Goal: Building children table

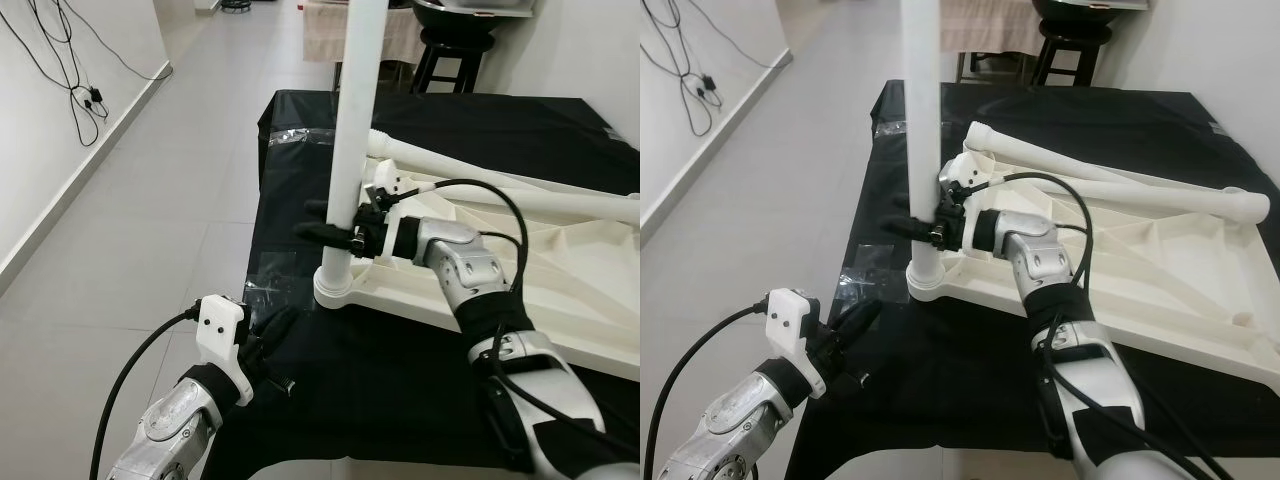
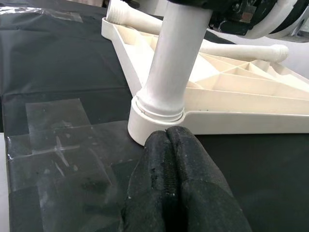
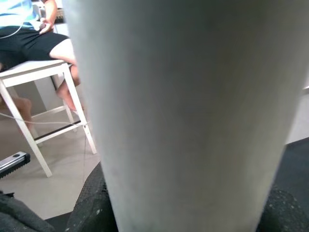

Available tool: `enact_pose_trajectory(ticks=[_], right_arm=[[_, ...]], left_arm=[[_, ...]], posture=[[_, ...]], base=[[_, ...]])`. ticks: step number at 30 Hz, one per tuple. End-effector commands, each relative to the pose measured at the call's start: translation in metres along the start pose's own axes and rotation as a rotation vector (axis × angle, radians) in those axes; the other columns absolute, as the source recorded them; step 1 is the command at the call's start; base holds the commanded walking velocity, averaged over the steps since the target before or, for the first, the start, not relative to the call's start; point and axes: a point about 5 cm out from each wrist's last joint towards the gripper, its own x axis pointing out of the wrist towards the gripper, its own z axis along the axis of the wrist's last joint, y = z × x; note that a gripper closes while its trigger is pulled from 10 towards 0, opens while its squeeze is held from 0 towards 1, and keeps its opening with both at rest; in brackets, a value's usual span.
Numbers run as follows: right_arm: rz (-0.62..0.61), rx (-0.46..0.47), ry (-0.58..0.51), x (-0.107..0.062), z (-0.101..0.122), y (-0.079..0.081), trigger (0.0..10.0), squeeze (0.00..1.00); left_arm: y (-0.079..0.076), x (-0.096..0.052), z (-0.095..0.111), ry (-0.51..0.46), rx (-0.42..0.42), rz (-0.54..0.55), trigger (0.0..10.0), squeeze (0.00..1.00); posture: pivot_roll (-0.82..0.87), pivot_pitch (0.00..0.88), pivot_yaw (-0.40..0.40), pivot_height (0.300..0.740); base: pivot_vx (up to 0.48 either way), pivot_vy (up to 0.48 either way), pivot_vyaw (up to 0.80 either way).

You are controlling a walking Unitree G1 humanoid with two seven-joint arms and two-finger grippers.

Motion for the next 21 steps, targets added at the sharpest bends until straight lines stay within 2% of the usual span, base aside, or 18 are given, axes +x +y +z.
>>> enact_pose_trajectory(ticks=[1, 3, 5, 6, 7, 8, 9, 10, 11, 13, 14, 15, 18, 19, 20, 21], right_arm=[[-0.004, 0.02, 0.012, -0.003, -0.008, 0.001, 0.0, 0.0], [-0.066, -0.009, 0.046, -0.017, -0.02, 0.004, 0.0, 0.0], [-0.101, -0.014, 0.065, -0.021, -0.026, 0.005, 0.0, 0.0], [-0.668, 0.139, 0.188, -0.024, -0.064, 0.01, 0.0, 0.0], [-0.668, 0.139, 0.188, -0.024, -0.064, 0.01, 0.0, 0.0], [-1.03, 0.194, 0.285, -0.037, -0.083, 0.016, 0.0, 0.0], [-1.03, 0.194, 0.285, -0.037, -0.083, 0.016, 0.0, 0.0], [-1.035, 0.212, 0.335, -0.033, -0.098, 0.041, 0.0, 0.0], [-0.924, 0.136, 0.34, -0.022, -0.097, 0.054, 0.0, 0.0], [-0.924, 0.136, 0.34, -0.022, -0.097, 0.054, 0.0, 0.0], [-0.808, 0.096, 0.332, -0.015, -0.092, 0.055, 0.0, 0.0], [-0.743, 0.067, 0.337, -0.01, -0.091, 0.054, 0.0, 0.0], [-0.738, 0.059, 0.354, -0.007, -0.092, 0.05, 0.0, 0.0], [-0.713, 0.049, 0.361, -0.002, -0.093, 0.054, 2.3, 0.0], [-0.698, 0.043, 0.365, 0.0, -0.093, 0.058, 2.3, 0.0], [-0.673, 0.045, 0.349, 0.006, -0.089, 0.063, 10.0, 0.0]], left_arm=[[-0.002, -0.001, -0.001, 0.003, -0.004, -0.001, 10.0, 0.0], [-0.003, -0.001, -0.001, 0.003, -0.008, -0.003, 10.0, 0.0], [-0.003, -0.002, -0.001, 0.003, -0.008, -0.003, 10.0, 0.0], [-0.001, -0.003, -0.001, 0.003, -0.008, -0.001, 10.0, 0.0], [-0.001, -0.003, -0.001, 0.003, -0.008, -0.001, 10.0, 0.0], [-0.001, -0.004, -0.001, 0.003, -0.008, 0.0, 10.0, 0.0], [-0.001, -0.004, -0.001, 0.003, -0.008, 0.0, 10.0, 0.0], [0.0, -0.004, 0.0, 0.004, -0.008, -0.002, 10.0, 0.0], [0.002, -0.004, 0.0, 0.009, -0.006, -0.006, 10.0, 0.0], [0.002, -0.004, 0.0, 0.009, -0.006, -0.006, 10.0, 0.0], [0.002, -0.004, -0.001, 0.011, -0.009, -0.009, 10.0, 0.0], [0.003, -0.004, -0.001, 0.015, -0.01, -0.013, 10.0, 0.0], [0.003, -0.003, -0.001, 0.015, -0.012, -0.014, 10.0, 0.0], [0.003, -0.003, 0.0, 0.011, -0.005, -0.005, 10.0, 0.0], [0.003, -0.004, 0.0, 0.007, 0.001, 0.003, 10.0, 0.0], [0.003, -0.004, 0.0, 0.004, 0.003, 0.009, 10.0, 0.0]], posture=[[0.06, 0.075, -0.066, 0.74], [0.05, 0.078, -0.069, 0.74], [0.05, 0.078, -0.078, 0.74], [0.03, 0.084, -0.077, 0.74], [0.03, 0.084, -0.077, 0.74], [0.03, 0.084, -0.077, 0.74], [0.03, 0.084, -0.077, 0.74], [0.03, 0.094, -0.053, 0.74], [0.02, 0.085, -0.038, 0.74], [0.02, 0.085, -0.038, 0.74], [0.02, 0.07, -0.044, 0.74], [0.03, 0.078, -0.055, 0.74], [0.03, 0.08, -0.053, 0.74], [0.04, 0.079, -0.054, 0.74], [0.04, 0.079, -0.054, 0.74], [0.04, 0.079, -0.053, 0.74]], base=[[0.0, 0.0, 0.0], [0.0, 0.0, 0.0], [0.0, 0.0, 0.0], [0.0, 0.0, 0.0], [0.0, 0.0, 0.0], [0.0, 0.0, 0.0], [0.0, 0.0, 0.0], [0.0, 0.0, 0.0], [0.0, 0.0, 0.0], [0.0, 0.0, 0.0], [0.0, 0.0, 0.0], [0.0, 0.0, 0.0], [0.0, 0.0, 0.0], [0.0, 0.0, 0.0], [0.0, 0.0, 0.0], [0.0, 0.0, 0.0]])
